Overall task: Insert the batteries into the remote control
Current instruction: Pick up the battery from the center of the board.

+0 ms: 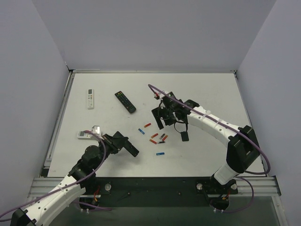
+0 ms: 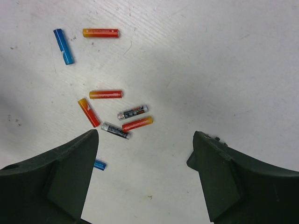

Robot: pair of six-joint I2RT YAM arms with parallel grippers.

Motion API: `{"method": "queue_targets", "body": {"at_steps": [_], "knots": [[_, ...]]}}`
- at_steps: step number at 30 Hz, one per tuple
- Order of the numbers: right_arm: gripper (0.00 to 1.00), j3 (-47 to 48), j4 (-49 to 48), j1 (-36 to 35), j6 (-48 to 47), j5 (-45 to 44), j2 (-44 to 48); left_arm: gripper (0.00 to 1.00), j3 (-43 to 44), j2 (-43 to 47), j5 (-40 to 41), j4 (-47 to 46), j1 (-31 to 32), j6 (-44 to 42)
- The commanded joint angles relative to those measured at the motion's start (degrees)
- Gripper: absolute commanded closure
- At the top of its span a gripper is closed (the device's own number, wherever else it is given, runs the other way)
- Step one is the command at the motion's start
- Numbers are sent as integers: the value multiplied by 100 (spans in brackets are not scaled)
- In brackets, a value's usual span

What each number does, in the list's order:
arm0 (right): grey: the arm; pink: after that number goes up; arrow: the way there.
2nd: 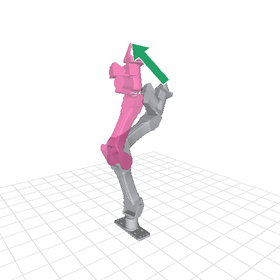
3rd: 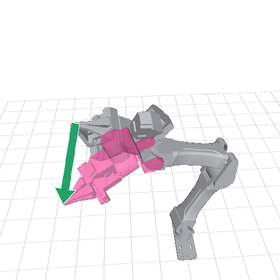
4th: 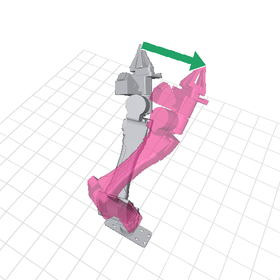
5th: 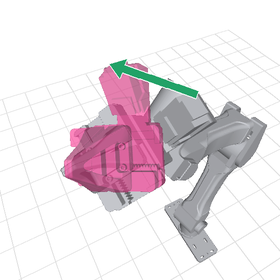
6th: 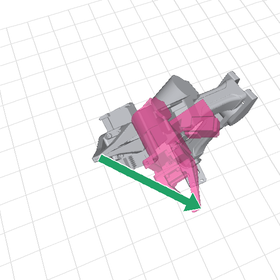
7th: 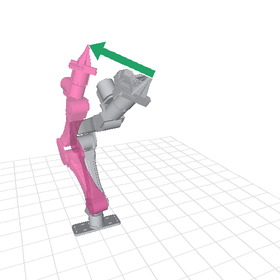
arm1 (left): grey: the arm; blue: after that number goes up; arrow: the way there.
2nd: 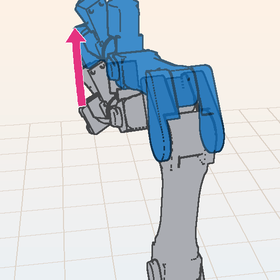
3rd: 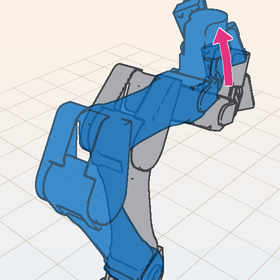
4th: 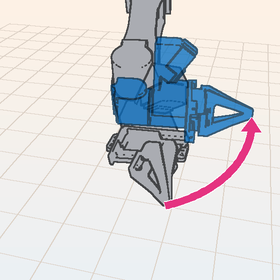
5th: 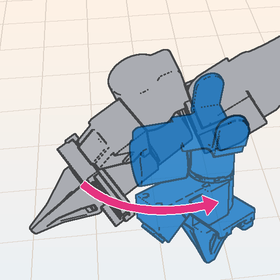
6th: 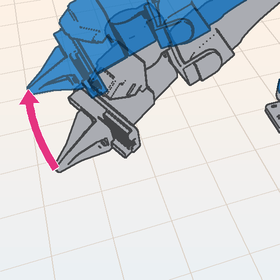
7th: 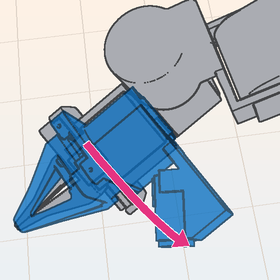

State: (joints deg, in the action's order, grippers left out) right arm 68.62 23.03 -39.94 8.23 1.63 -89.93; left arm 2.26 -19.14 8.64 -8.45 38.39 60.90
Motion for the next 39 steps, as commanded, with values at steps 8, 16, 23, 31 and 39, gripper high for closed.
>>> {"method": "queue_targets", "body": {"at_steps": [8, 16, 23, 31, 39], "knots": [[28, 748, 237, -31, 319, 417, -973, 100, 29, 463, 76, 247, -34, -114], [33, 521, 141, -84, 522, 285, -991, 100, 37, 314, -100, 115, -34, -149], [43, 293, 35, -215, 214, 426, -930, 100, 46, 68, -214, -96, -34, -123], [59, 240, -44, -435, 39, 523, -956, 100, -103, -37, -266, -447, -34, -70], [66, 362, -44, -804, -67, 699, -1175, 100, -138, -82, -293, -641, -34, -96]]}}
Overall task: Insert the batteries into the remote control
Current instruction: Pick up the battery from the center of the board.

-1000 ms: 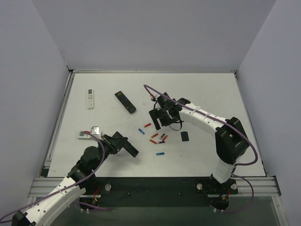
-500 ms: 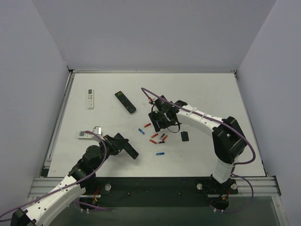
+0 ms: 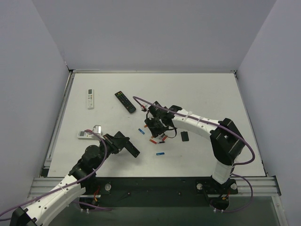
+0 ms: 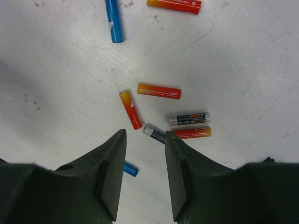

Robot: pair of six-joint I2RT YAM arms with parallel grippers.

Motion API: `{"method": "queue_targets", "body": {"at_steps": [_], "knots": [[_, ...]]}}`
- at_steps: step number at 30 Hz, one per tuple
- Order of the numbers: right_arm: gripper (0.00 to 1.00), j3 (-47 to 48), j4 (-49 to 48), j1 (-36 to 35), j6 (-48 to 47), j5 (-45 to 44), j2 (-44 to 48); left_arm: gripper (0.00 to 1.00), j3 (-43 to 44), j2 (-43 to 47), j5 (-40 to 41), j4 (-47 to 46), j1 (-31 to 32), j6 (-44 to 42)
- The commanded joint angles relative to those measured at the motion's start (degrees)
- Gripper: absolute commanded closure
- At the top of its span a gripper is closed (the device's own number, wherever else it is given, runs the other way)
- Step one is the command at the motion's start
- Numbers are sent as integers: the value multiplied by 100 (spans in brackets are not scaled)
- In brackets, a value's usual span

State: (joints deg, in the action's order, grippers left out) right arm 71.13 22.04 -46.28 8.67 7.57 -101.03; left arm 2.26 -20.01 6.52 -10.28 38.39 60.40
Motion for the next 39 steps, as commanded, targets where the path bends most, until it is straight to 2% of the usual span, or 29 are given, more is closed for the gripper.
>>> {"method": "queue_targets", "body": {"at_steps": [1, 15, 22, 27, 31, 33, 39], "knots": [[67, 129, 55, -214, -93, 87, -100, 100, -147, 6, -81, -457, -34, -37], [70, 383, 107, -241, 12, -54, -391, 100, -86, 59, -55, -229, -34, -72], [72, 551, 160, -153, 881, -239, -566, 100, -77, 50, -46, -193, -42, -55], [65, 603, 142, -118, 1864, -335, -654, 100, -86, 94, -11, -158, -34, -29], [63, 586, 134, -118, 2630, -590, -698, 100, -77, 103, -2, -106, -34, -28], [58, 560, 125, -109, 2841, -713, -707, 100, -68, 111, -2, -88, -42, -37], [62, 542, -68, -13, 3632, -1135, -654, 100, -86, 199, 33, 18, -34, -11]]}}
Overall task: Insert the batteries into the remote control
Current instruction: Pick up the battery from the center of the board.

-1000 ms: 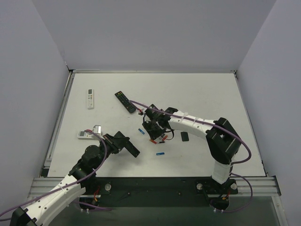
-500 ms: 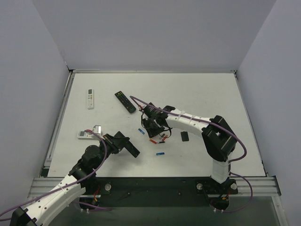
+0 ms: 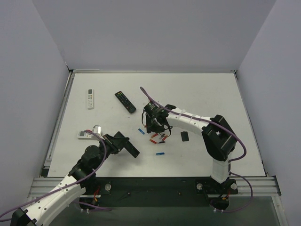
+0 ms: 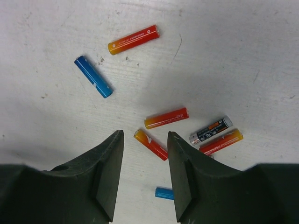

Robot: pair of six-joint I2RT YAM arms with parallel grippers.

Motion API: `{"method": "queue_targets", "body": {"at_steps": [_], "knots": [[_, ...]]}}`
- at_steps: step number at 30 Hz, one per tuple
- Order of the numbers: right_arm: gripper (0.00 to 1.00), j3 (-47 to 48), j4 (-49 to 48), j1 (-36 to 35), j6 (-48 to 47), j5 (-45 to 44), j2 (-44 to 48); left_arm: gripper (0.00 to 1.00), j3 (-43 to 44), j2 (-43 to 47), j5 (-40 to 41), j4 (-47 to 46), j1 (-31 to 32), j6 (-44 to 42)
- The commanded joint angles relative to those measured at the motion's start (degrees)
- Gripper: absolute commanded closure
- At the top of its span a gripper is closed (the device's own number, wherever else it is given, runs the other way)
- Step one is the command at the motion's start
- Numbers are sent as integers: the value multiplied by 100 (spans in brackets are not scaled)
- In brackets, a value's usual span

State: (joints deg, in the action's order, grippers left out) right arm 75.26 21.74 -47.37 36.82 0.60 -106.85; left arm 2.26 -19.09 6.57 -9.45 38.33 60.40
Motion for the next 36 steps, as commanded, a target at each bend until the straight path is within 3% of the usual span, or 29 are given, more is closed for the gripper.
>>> {"method": "queue_targets", "body": {"at_steps": [1, 16, 28, 36], "knots": [[62, 155, -90, 114, 914, -447, -90, 100, -86, 134, 29, -22, -27, -11], [66, 999, -196, 299, 2066, -947, -978, 100, -59, 705, 117, 523, -27, -11], [70, 1368, -29, 325, 2031, -1080, -1452, 100, -50, 802, 125, 638, -27, -28], [79, 1491, 164, 264, 1654, -1080, -1593, 100, -77, 811, 134, 620, -27, -2]]}}
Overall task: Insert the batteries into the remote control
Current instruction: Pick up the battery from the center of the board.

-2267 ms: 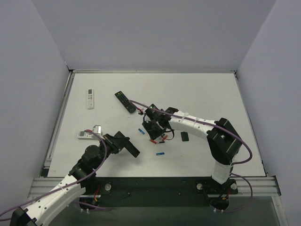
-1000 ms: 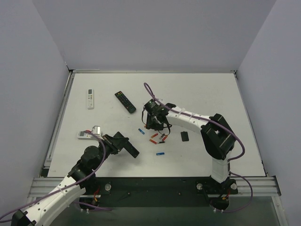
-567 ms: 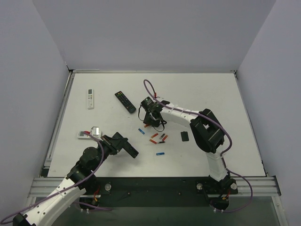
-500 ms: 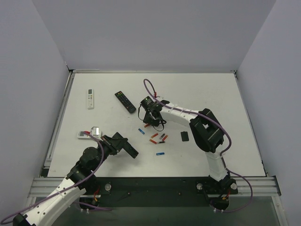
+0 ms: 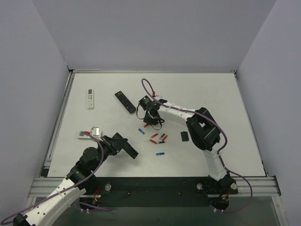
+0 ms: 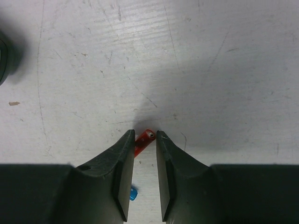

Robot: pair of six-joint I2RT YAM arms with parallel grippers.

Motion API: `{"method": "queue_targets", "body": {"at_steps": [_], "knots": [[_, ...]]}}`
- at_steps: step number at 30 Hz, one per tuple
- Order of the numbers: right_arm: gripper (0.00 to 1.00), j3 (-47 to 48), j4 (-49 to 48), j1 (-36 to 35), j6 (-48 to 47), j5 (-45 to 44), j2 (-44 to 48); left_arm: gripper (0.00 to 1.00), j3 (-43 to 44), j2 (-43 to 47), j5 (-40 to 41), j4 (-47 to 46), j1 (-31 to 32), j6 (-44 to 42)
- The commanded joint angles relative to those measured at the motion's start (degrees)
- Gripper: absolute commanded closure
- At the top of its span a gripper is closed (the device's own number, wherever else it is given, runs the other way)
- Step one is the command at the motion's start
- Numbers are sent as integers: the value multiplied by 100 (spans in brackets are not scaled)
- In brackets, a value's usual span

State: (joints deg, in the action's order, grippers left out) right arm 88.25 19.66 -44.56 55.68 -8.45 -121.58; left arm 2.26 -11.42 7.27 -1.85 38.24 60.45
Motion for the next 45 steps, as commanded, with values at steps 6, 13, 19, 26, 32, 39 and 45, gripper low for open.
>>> {"method": "queue_targets", "body": {"at_steps": [6, 13, 19, 26, 32, 39, 45], "knots": [[85, 500, 609, -176, -786, -192, -314, 100, -59, 8, 47, -184, -18, -6], [96, 579, 592, -247, -2279, -412, -305, 100, -68, -18, 47, -220, -18, -6], [90, 518, 574, -273, -3555, -255, -322, 100, -77, -114, 38, -307, -18, -6], [76, 579, 899, -255, -3389, 18, -472, 100, -24, -168, 20, -325, -18, -33], [77, 597, 1092, -212, -3107, 281, -648, 100, -24, -211, 20, -360, -18, -24], [95, 562, 1058, -203, -3151, 230, -473, 100, -120, -404, -67, -685, -18, 46], [100, 343, 541, -212, -3326, 221, 395, 100, -472, -992, -357, -2072, -18, -6]]}}
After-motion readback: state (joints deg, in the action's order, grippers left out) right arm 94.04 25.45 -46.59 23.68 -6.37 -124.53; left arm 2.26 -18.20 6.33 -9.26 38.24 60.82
